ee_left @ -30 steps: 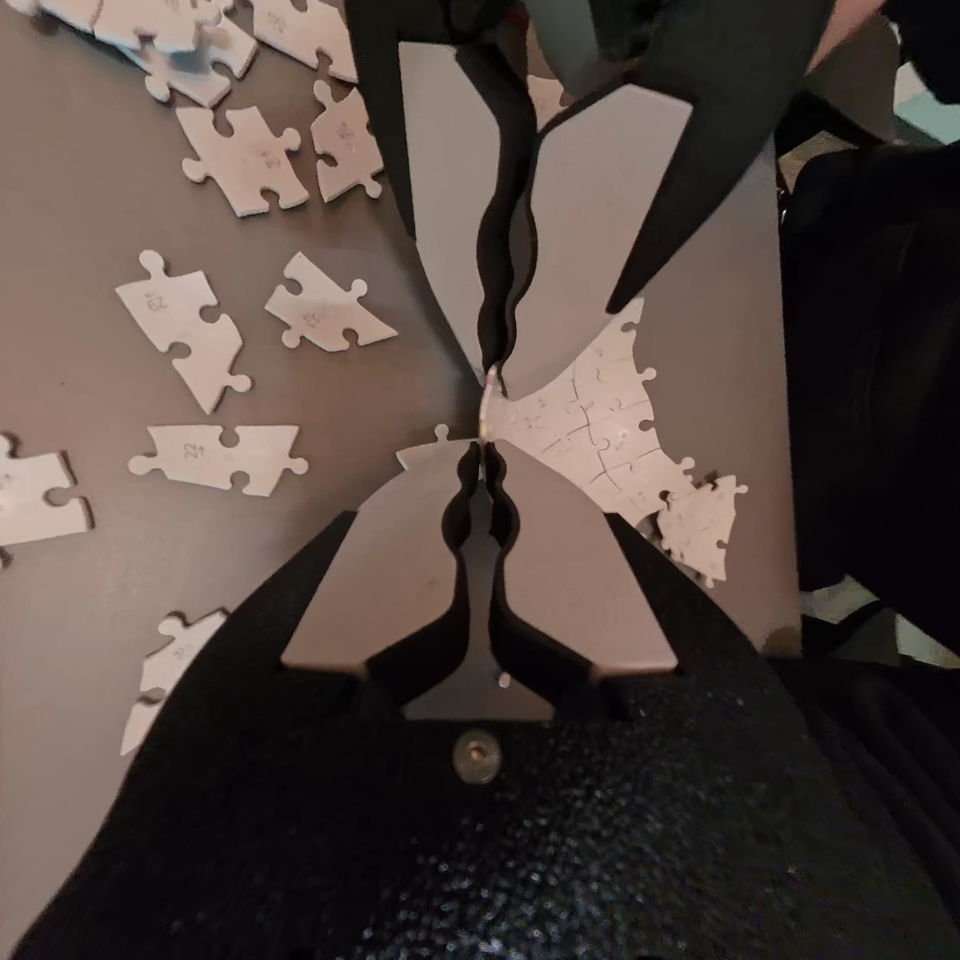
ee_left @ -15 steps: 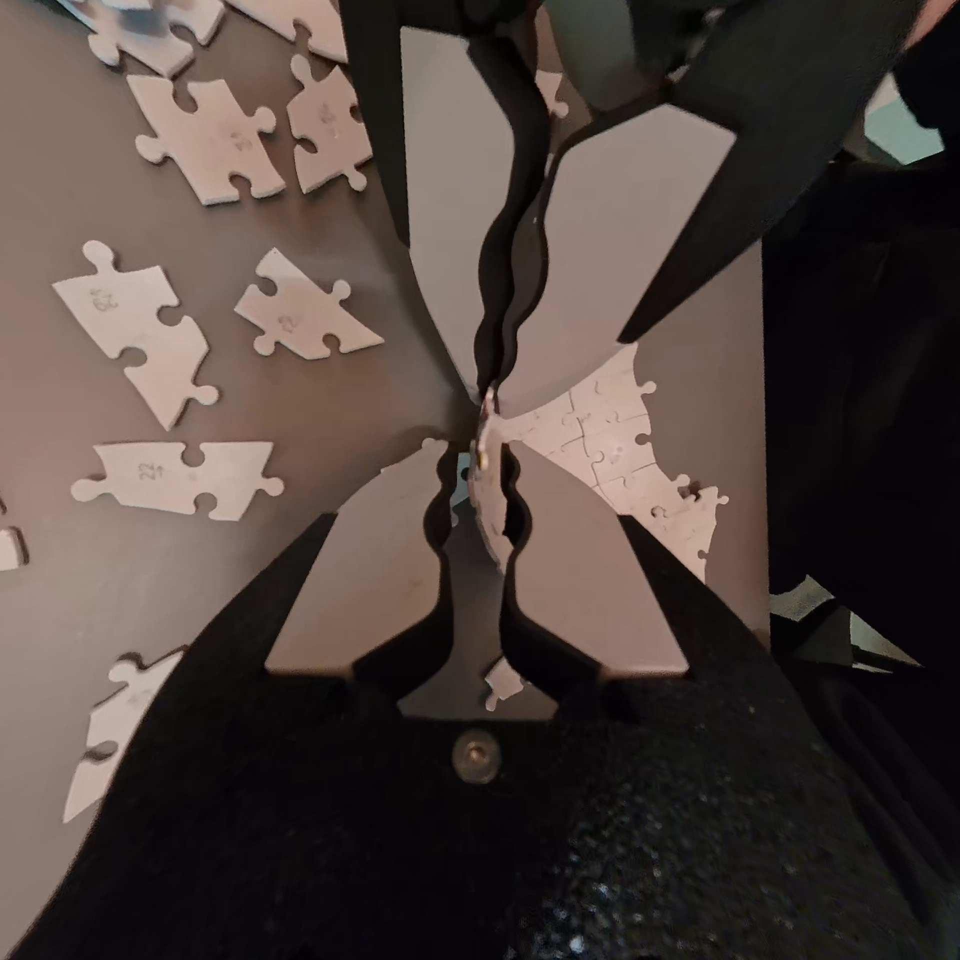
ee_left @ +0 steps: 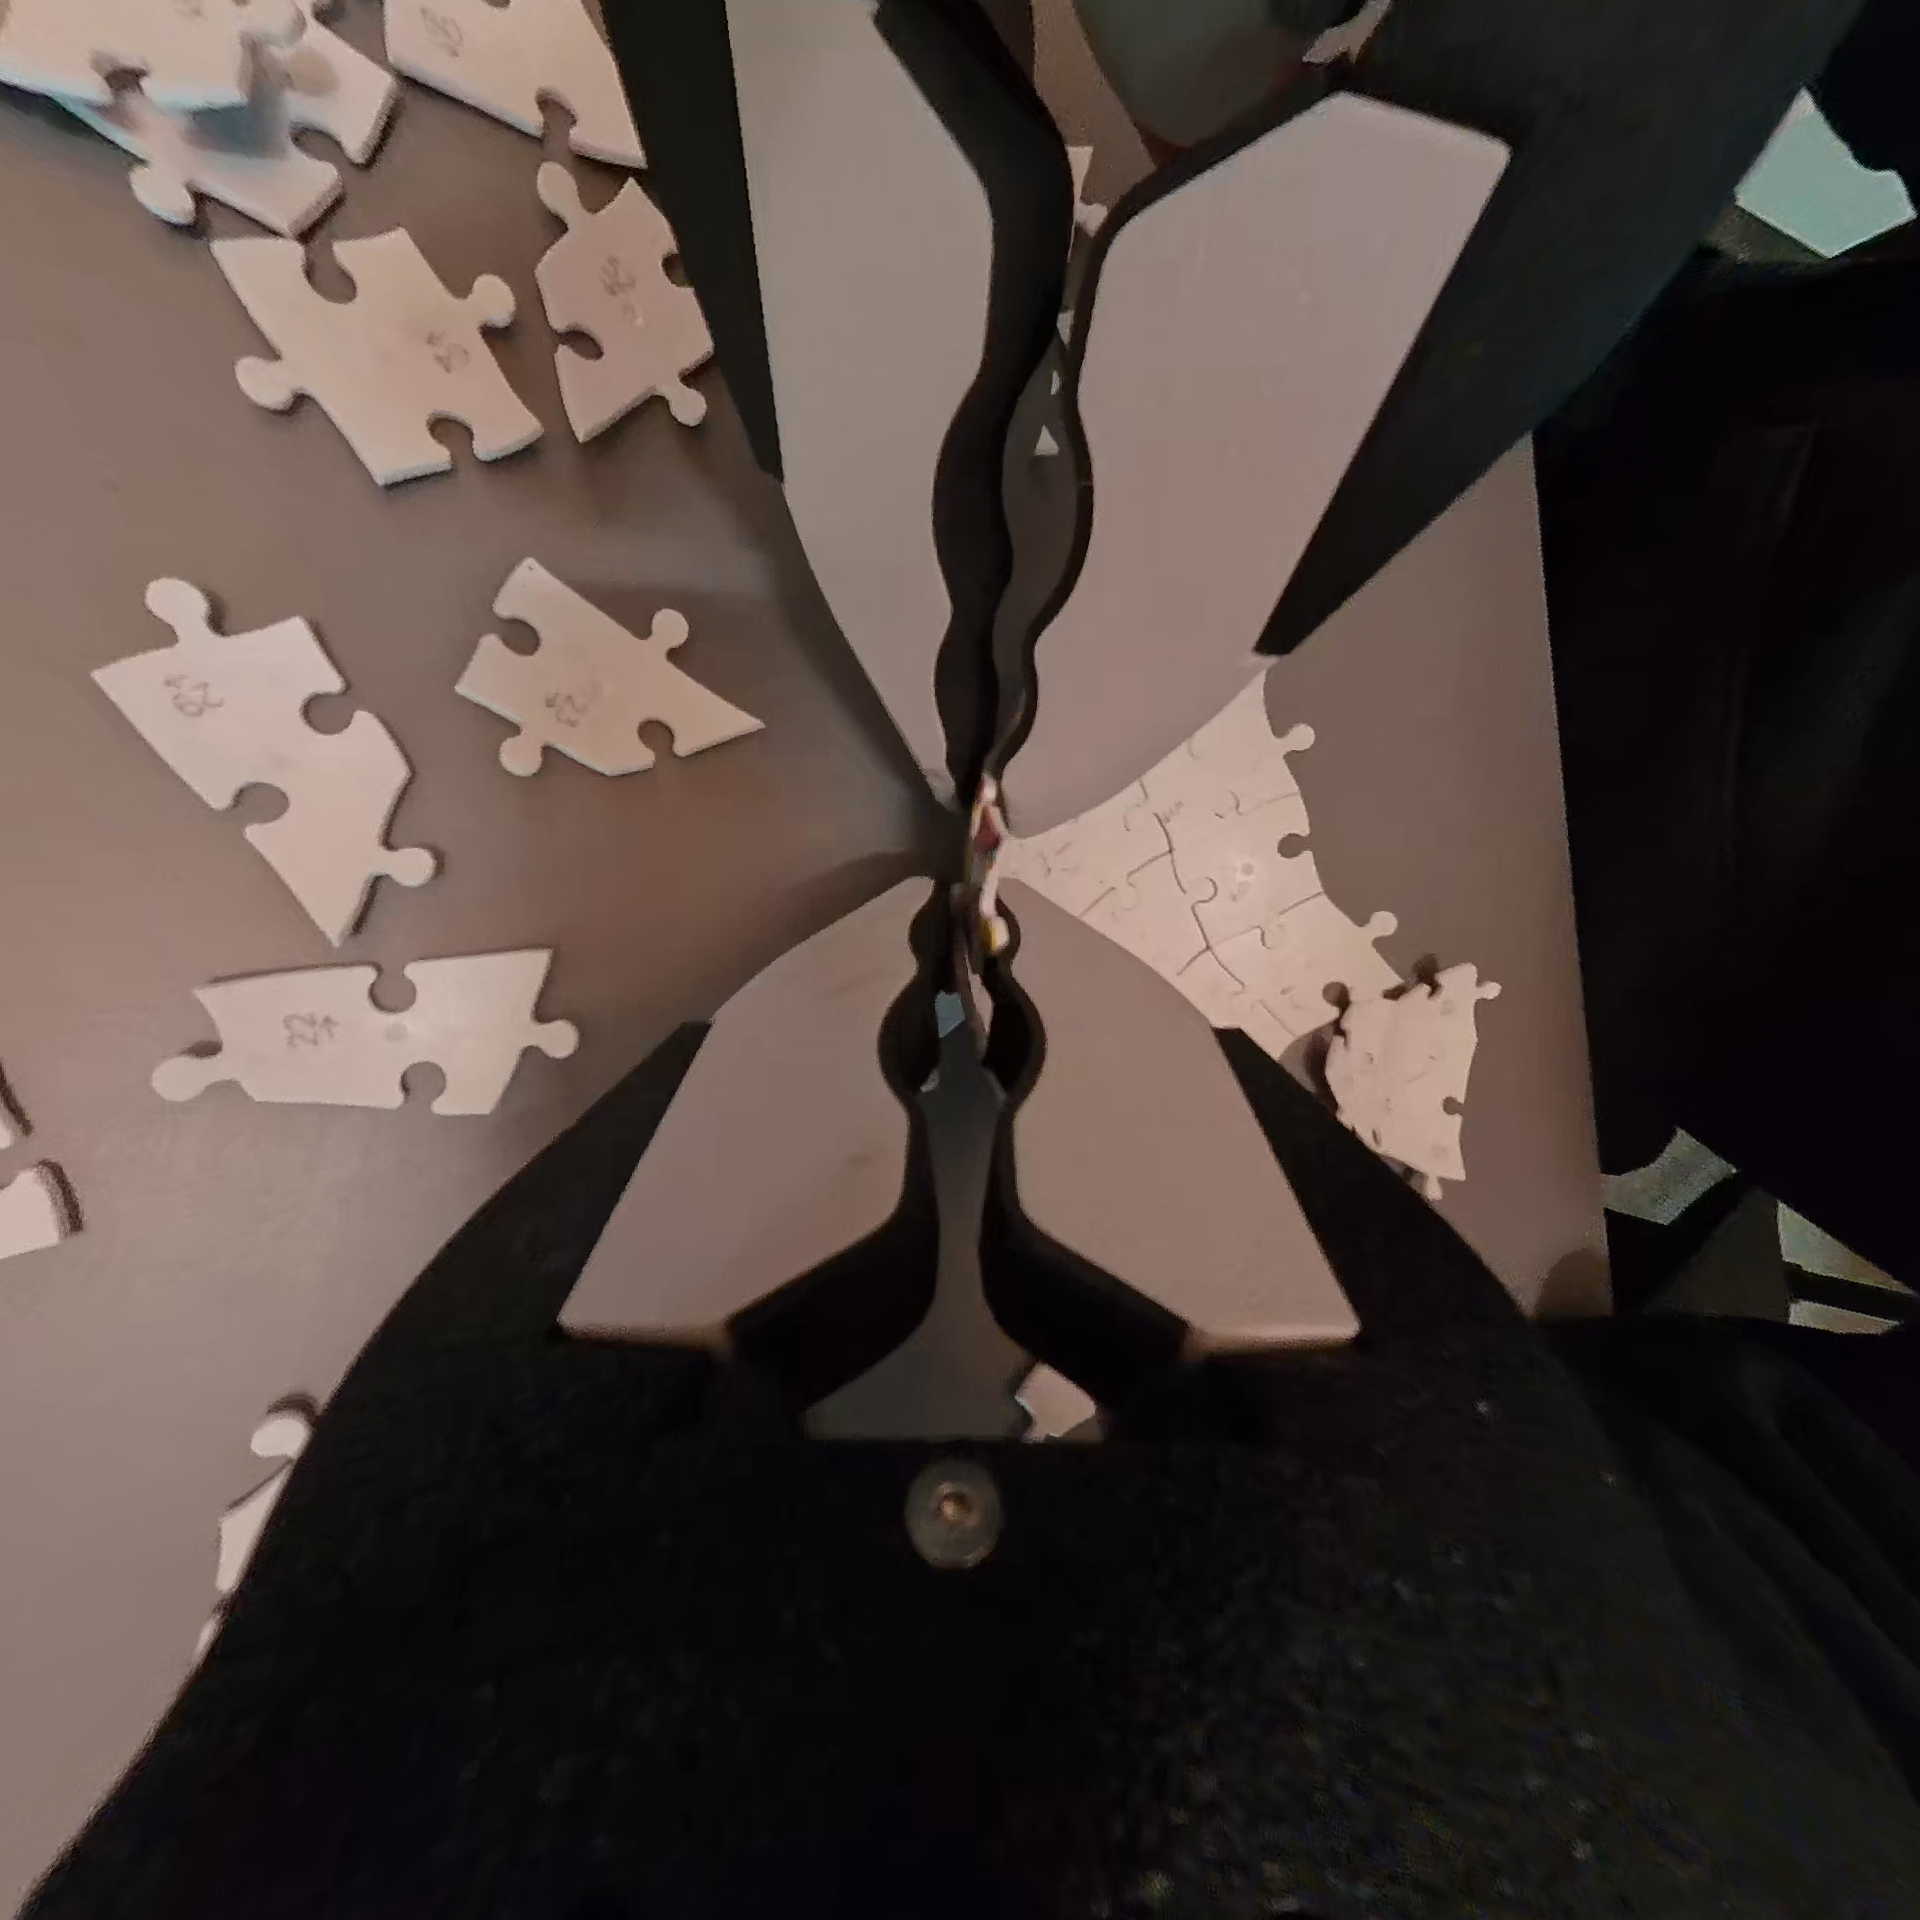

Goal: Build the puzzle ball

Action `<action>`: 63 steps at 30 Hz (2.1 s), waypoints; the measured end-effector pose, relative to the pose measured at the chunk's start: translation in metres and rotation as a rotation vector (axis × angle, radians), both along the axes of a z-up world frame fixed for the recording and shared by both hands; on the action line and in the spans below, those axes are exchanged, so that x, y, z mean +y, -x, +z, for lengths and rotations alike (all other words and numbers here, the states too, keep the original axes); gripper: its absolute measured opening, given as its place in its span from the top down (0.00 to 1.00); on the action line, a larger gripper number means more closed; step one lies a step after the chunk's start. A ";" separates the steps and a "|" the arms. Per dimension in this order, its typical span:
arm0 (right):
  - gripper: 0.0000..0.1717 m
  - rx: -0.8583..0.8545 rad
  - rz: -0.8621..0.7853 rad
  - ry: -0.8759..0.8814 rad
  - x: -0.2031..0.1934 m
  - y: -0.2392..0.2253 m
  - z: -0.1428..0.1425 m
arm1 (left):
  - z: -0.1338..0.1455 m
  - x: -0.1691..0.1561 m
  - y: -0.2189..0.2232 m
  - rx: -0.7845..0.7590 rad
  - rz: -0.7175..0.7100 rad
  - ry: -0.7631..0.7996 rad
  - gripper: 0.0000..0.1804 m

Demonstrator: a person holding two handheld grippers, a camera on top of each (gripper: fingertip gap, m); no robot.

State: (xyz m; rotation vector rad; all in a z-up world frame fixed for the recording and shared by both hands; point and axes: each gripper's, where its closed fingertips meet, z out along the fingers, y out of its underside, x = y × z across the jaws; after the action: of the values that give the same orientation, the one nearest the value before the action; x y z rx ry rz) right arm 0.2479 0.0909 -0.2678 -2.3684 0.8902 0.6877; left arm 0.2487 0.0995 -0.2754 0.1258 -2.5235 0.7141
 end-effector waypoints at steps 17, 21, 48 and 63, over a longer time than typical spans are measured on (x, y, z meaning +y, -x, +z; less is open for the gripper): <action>0.98 -0.009 -0.010 0.017 -0.001 -0.004 -0.003 | 0.006 0.008 -0.006 0.029 0.073 -0.011 0.95; 0.98 -0.004 -0.010 0.018 -0.002 -0.003 -0.004 | 0.000 0.006 -0.004 0.022 0.057 -0.038 0.98; 0.98 -0.153 0.125 0.030 -0.001 -0.006 -0.001 | 0.005 0.002 -0.008 -0.021 0.040 0.024 0.99; 0.98 -0.207 0.100 0.033 -0.002 -0.015 0.003 | 0.010 -0.003 -0.016 -0.116 -0.005 0.125 0.99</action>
State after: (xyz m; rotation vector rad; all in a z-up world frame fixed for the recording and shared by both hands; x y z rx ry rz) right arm 0.2628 0.0888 -0.2644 -2.4728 0.7043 0.4576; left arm 0.2643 0.0969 -0.2652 0.0351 -2.5784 0.8980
